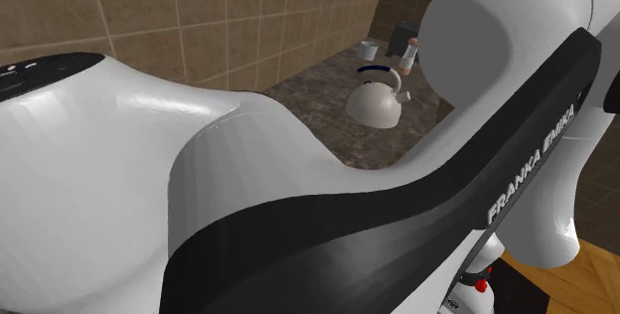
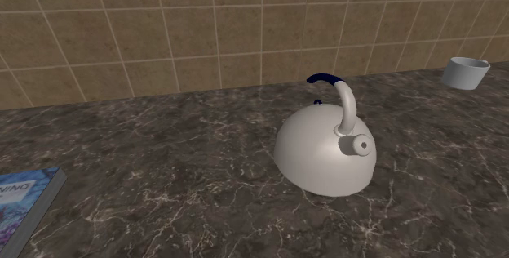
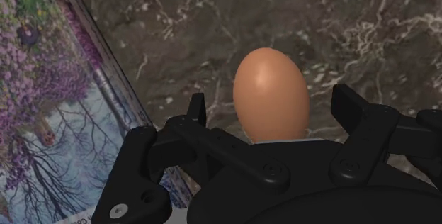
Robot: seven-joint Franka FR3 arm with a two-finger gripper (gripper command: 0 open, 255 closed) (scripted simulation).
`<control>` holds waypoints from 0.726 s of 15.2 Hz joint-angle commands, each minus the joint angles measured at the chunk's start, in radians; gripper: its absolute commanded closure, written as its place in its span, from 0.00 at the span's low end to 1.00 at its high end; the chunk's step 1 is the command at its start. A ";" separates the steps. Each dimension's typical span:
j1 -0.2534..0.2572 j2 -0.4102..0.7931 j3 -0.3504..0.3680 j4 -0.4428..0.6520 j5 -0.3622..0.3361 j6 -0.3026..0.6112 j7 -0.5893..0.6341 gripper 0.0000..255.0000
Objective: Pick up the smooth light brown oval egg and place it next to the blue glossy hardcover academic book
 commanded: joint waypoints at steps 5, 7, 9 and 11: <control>-0.003 -0.007 0.001 0.103 0.003 -0.110 -0.002 0.00; -0.003 -0.007 0.000 0.103 0.003 -0.110 -0.002 0.00; -0.003 -0.007 0.000 0.103 0.003 -0.110 -0.002 0.00; -0.003 -0.007 0.000 0.103 0.003 -0.110 -0.002 0.00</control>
